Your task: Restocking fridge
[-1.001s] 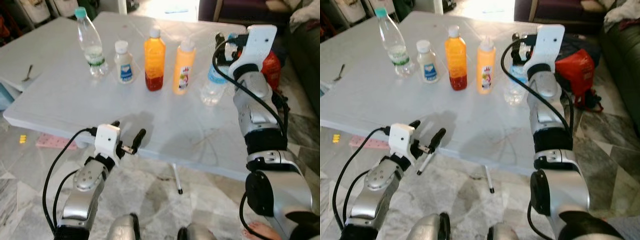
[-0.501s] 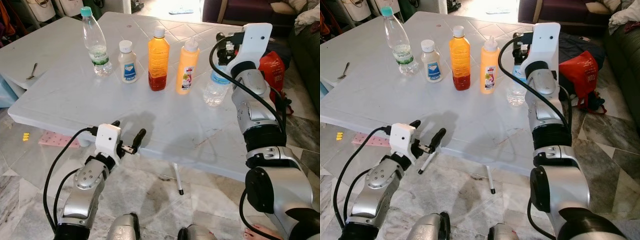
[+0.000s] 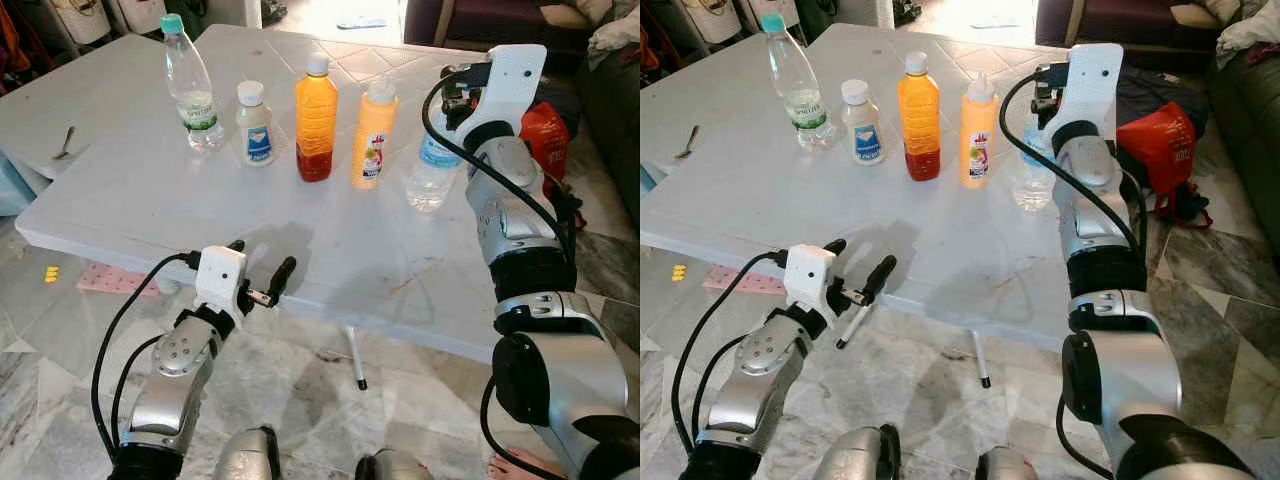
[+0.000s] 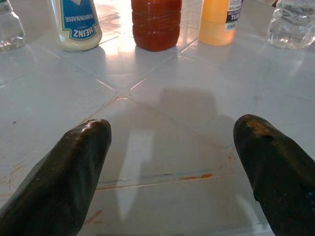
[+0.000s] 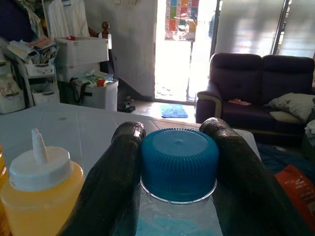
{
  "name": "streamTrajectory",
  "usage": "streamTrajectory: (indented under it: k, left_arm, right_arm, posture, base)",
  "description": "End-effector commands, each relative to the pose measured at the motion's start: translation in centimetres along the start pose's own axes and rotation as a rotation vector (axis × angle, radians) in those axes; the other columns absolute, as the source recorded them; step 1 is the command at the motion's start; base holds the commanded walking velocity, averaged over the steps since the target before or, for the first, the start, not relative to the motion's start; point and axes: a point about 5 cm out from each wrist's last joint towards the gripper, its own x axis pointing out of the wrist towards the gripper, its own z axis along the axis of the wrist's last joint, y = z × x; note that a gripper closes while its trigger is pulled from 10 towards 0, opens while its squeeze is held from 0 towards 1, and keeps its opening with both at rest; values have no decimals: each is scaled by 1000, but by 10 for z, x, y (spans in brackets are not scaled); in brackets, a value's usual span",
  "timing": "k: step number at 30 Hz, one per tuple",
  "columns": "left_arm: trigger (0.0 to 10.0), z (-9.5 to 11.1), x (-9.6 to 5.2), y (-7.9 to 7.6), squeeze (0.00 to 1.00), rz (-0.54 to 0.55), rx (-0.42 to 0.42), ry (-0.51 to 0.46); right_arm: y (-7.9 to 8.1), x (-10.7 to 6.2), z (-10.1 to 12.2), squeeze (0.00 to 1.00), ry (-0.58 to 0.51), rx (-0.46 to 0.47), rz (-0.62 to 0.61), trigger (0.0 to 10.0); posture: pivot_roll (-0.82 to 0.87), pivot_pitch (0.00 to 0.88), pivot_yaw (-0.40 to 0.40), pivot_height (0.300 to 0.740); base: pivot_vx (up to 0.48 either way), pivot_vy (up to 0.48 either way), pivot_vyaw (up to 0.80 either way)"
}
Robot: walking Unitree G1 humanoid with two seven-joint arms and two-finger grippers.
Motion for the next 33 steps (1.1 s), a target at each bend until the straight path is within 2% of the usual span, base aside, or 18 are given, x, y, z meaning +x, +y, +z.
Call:
streamTrajectory:
  k: [1, 7, 13, 14, 16, 21, 22, 23, 24, 25, 26, 27, 29, 30, 33]
  left_arm:
    - [10000, -2, -1, 0, 0, -12, 4, 10]
    - [10000, 2, -2, -6, 0, -69, -41, -13]
    - [10000, 1, -4, -8, 0, -86, -47, -12]
    - [10000, 0, -5, -7, 0, -82, -48, -9]
    - [10000, 0, -4, -5, 0, -39, -115, -14]
    - [10000, 9, -2, -9, 0, -40, -188, -45]
    - [10000, 10, -2, -8, 0, -40, -190, -49]
    - [10000, 10, -2, -8, 0, -40, -190, -49]
    - [10000, 8, -2, -7, 0, -26, -186, -43]
    - [10000, 8, -2, -7, 0, -26, -186, -43]
    - [10000, 5, -3, -4, 0, -9, -179, -31]
    - [10000, 0, -4, 0, 0, 25, -171, -10]
    - [10000, -3, -4, 2, 0, 47, -168, 2]
    - [10000, -7, -4, 6, 0, 110, -168, 32]
    - [10000, -10, -4, 7, 0, 139, -161, 56]
  right_arm:
    - [-2, -1, 3, 0, -6, -8, 2, 0]
    - [-5, -3, 4, 0, -9, -7, -1, 0]
    - [-4, -6, 4, 0, -18, 4, 13, 0]
    - [0, -9, 6, 0, -49, 34, 40, 0]
    - [14, -26, 14, 0, -139, 112, 136, 0]
    - [21, -46, 16, 0, -169, 130, 155, 0]
    - [23, -54, 16, 0, -173, 140, 153, 784]
    - [23, -54, 16, 0, -173, 140, 153, 784]
    - [27, -66, 15, 0, -177, 152, 147, 1216]
    - [27, -66, 15, 0, -177, 152, 147, 1216]
    - [28, -71, 14, 0, -170, 166, 138, 4353]
    - [30, -79, 13, 0, -155, 190, 125, 10000]
    - [31, -83, 12, 0, -147, 202, 119, 10000]
    - [32, -88, 13, 0, -147, 207, 118, 10000]
    - [31, -96, 10, 0, -127, 220, 96, 10000]
  posture:
    - [52, 81, 36, 740]
    - [44, 76, 27, 740]
    - [38, 70, 21, 740]
    - [35, 66, 16, 740]
    - [25, 58, 10, 740]
    - [16, 45, -1, 740]
    - [13, 39, -4, 740]
    - [13, 39, -4, 740]
    - [9, 32, -6, 740]
    - [9, 32, -6, 740]
    - [9, 32, -6, 740]
    - [-6, 22, -2, 740]
    - [-6, 22, -2, 740]
    - [-11, 19, 1, 740]
    - [-12, 19, 3, 740]
  base:
    - [0, 0, 0]
    - [0, 0, 0]
    - [0, 0, 0]
    - [0, 0, 0]
    - [0, 0, 0]
    - [0, 0, 0]
    - [0, 0, 0]
    - [0, 0, 0]
    - [0, 0, 0]
    - [0, 0, 0]
    - [0, 0, 0]
    - [0, 0, 0]
    - [0, 0, 0]
    - [0, 0, 0]
    - [0, 0, 0]
